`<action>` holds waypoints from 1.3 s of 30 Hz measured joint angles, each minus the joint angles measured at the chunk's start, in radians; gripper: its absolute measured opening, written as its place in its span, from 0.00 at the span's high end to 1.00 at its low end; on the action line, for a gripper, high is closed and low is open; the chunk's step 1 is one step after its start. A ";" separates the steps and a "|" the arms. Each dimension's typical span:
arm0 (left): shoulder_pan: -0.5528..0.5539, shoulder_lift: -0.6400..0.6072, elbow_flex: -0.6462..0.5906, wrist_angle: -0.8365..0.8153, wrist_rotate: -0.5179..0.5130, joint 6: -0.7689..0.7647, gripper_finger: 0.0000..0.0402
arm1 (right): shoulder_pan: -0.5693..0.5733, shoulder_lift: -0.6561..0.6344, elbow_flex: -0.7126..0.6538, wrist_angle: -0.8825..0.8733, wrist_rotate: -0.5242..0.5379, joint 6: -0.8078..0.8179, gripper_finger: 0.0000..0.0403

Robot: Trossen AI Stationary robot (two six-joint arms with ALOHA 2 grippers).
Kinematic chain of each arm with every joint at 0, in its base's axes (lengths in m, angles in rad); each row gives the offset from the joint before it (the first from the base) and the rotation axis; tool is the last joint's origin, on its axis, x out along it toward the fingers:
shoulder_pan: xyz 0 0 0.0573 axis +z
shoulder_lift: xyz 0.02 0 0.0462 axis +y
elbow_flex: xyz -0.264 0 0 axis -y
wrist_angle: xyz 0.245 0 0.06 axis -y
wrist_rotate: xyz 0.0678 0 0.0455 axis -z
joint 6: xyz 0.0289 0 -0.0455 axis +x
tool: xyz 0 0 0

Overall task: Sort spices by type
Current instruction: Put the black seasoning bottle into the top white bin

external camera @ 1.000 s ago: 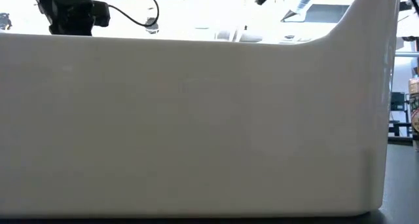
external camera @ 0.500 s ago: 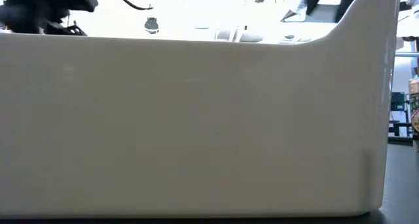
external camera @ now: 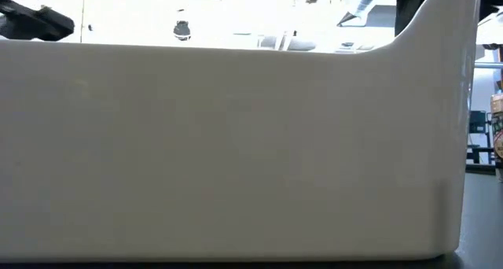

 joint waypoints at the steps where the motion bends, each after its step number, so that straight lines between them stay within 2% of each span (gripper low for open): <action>1: -0.021 0.009 0.000 -0.001 0.001 0.006 0.34 | 0.000 0.004 0.000 0.003 -0.001 0.007 0.10; 6: -0.126 0.069 0.000 0.007 0.020 0.097 0.34 | -0.003 0.007 0.000 0.040 -0.004 0.036 0.10; 9: -0.177 0.121 0.000 0.007 0.081 0.189 0.34 | -0.003 0.007 0.000 0.046 -0.004 0.054 0.10; 11: -0.204 0.150 0.000 0.008 0.117 0.237 0.34 | -0.003 0.007 0.000 0.049 -0.004 0.059 0.10; 16: -0.236 0.159 -0.001 0.009 0.123 0.290 0.34 | -0.003 0.007 0.001 0.053 -0.004 0.062 0.10; 21: -0.269 0.185 -0.001 0.066 0.123 0.293 0.34 | -0.003 0.007 0.001 0.049 -0.004 0.042 0.10; 26: -0.323 0.277 -0.002 0.174 0.140 0.291 0.34 | -0.003 0.007 0.001 0.037 -0.004 0.024 0.10; 31: -0.349 0.362 0.000 0.139 0.139 0.215 0.35 | -0.003 0.007 0.001 0.013 -0.004 0.021 0.10; 39: -0.350 0.379 -0.003 0.135 0.135 0.211 0.35 | -0.003 0.005 0.001 0.016 -0.004 0.022 0.10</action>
